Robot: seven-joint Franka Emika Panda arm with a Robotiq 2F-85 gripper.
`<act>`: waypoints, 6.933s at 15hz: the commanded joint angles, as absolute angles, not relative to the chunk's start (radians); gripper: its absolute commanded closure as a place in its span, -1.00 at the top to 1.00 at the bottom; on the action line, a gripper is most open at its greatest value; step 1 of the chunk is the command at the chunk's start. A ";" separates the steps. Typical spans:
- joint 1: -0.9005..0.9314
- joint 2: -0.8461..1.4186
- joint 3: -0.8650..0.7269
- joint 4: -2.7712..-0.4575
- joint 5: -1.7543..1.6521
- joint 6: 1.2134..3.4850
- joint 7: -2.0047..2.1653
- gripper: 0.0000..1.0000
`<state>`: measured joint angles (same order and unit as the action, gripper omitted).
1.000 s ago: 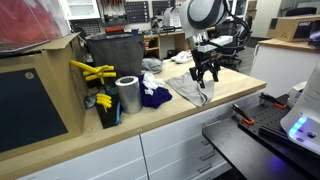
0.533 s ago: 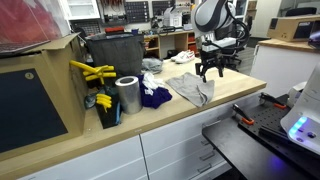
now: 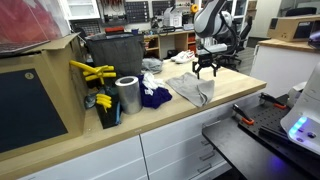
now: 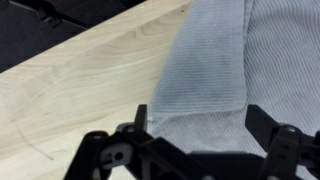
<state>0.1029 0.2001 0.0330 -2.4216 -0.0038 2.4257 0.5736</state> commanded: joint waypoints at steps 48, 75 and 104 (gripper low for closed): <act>0.251 0.420 0.012 -2.234 0.048 2.462 0.704 -1.00; 0.201 0.195 0.033 -2.380 -0.121 1.709 0.623 -1.00; 0.122 0.296 0.049 -2.345 0.159 1.925 0.545 -1.00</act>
<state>0.1268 0.3263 0.0634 -2.3507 0.1618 2.0071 0.5824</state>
